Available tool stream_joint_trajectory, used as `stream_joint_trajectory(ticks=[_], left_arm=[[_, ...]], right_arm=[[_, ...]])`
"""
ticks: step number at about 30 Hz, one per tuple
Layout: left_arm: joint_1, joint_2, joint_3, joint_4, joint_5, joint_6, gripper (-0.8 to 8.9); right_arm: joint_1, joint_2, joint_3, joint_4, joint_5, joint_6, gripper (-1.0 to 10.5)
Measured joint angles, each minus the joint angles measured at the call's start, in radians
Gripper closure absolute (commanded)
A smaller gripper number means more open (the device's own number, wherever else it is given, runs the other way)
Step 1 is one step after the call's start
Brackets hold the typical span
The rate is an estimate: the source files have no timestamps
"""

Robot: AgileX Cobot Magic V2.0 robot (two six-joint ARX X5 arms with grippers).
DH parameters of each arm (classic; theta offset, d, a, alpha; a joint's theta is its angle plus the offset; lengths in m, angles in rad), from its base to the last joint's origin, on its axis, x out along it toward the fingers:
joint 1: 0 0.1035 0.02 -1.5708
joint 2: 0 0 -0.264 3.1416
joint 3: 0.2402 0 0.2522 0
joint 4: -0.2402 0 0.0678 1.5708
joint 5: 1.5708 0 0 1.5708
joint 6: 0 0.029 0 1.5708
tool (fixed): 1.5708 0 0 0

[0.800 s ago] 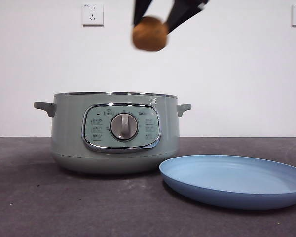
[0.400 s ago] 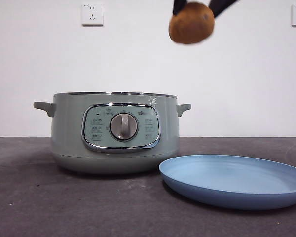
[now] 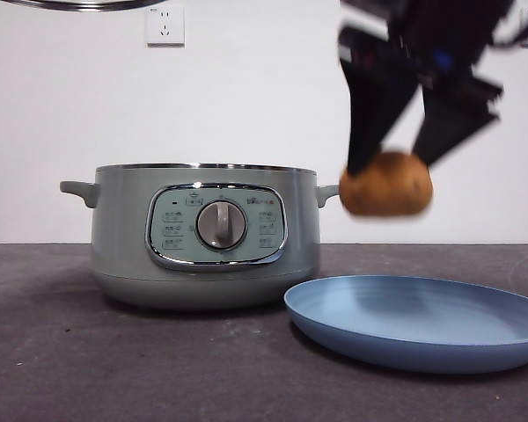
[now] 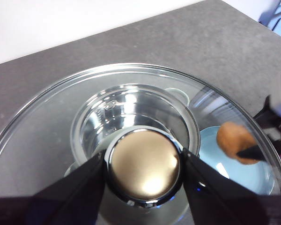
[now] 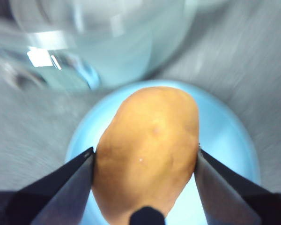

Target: Take the potato out from the steamer,put the potato on the plate,close the lid

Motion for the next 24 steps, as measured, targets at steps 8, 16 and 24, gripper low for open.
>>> stream_joint_trajectory(ticks=[8, 16, 24], left_arm=[[-0.04, 0.06, 0.0, 0.057, -0.001, 0.01, 8.22], [-0.082, 0.147, 0.0, 0.135, -0.001, 0.018, 8.22], [-0.116, 0.277, 0.0, 0.217, -0.002, 0.046, 8.22]], right_arm=[[-0.002, 0.0, -0.21, 0.217, -0.001, 0.019, 9.7], [-0.037, 0.005, -0.3, 0.294, 0.0, 0.025, 9.7], [-0.088, 0.013, -0.302, 0.316, -0.006, 0.029, 8.2]])
